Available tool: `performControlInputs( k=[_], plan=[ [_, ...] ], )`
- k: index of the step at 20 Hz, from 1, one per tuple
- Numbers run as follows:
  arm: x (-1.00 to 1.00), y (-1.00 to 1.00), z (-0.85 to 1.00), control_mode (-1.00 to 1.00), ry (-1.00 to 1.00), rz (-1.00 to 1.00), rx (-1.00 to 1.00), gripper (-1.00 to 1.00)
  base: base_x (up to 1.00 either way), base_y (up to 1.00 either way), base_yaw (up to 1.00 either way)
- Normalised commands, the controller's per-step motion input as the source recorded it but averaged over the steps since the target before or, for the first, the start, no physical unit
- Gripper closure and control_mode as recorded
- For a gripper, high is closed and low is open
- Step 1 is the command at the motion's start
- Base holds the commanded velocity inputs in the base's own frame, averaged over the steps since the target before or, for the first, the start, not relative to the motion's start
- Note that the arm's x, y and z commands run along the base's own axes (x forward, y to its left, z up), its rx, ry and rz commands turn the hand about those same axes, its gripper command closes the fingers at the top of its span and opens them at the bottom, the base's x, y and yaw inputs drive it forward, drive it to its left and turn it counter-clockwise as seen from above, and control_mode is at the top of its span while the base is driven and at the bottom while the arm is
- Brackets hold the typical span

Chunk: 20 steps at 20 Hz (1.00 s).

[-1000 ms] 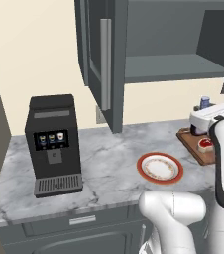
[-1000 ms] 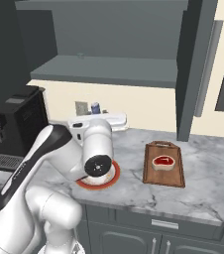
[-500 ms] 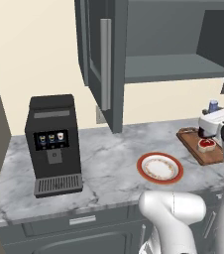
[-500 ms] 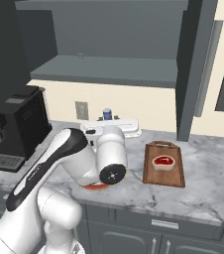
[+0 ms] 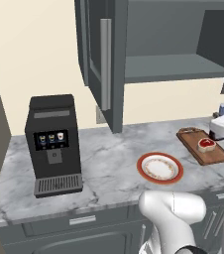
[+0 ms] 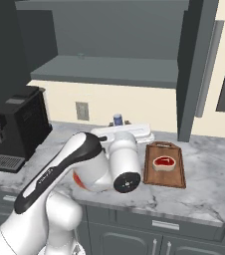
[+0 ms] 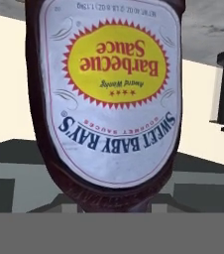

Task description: Pick the steak from the plate and place it on the cutting board. Then pick the condiment bottle from the cabinet and place it next to the cutting board.

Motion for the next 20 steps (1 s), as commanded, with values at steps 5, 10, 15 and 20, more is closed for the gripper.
performControlInputs(
  k=[5,10,15,20],
  plan=[
    [-0.08,-0.26,-0.16,-1.0,0.0,0.0,-0.05,1.0,0.0,0.0,0.0],
    [-0.03,-0.16,-0.23,-1.0,0.0,0.0,-0.03,1.0,0.0,0.0,0.0],
    [0.0,-0.06,-0.31,-1.0,0.0,0.01,-0.02,1.0,0.0,0.0,0.0],
    [0.0,0.0,-0.35,-1.0,0.0,0.02,-0.02,1.0,0.0,0.0,0.0]
  ],
)
